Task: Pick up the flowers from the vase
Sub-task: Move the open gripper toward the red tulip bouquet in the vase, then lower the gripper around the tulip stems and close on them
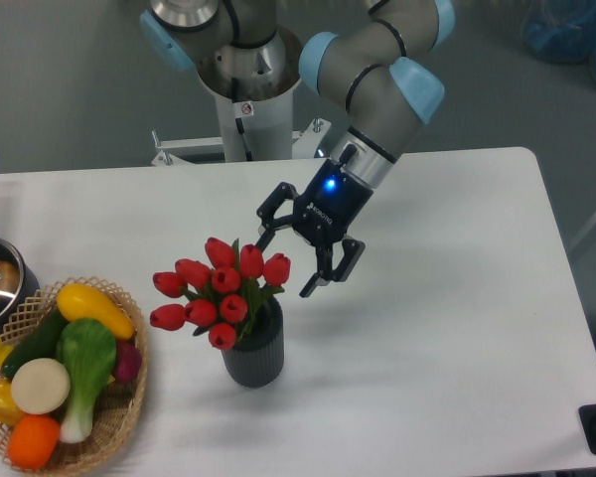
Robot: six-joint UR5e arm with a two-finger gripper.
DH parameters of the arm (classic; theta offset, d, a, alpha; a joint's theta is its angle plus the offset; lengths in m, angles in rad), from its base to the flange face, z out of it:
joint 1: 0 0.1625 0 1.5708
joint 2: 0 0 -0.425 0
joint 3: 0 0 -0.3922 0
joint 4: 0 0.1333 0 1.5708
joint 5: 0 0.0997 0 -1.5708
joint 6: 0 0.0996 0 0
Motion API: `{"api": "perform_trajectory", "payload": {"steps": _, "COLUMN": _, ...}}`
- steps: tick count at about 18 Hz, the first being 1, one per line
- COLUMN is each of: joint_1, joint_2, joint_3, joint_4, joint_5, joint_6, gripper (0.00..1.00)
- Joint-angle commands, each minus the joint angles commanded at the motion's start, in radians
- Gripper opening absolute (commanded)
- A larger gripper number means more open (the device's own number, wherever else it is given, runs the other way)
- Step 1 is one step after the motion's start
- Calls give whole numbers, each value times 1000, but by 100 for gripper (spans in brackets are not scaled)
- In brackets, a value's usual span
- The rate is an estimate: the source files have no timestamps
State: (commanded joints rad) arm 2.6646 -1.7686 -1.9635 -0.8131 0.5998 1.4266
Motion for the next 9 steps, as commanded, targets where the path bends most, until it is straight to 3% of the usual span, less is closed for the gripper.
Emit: {"api": "perform_trajectory", "payload": {"steps": 9, "joint_1": -40, "joint_2": -35, "joint_3": 25, "joint_4": 11, "joint_5": -8, "joint_6": -2, "gripper": 100}}
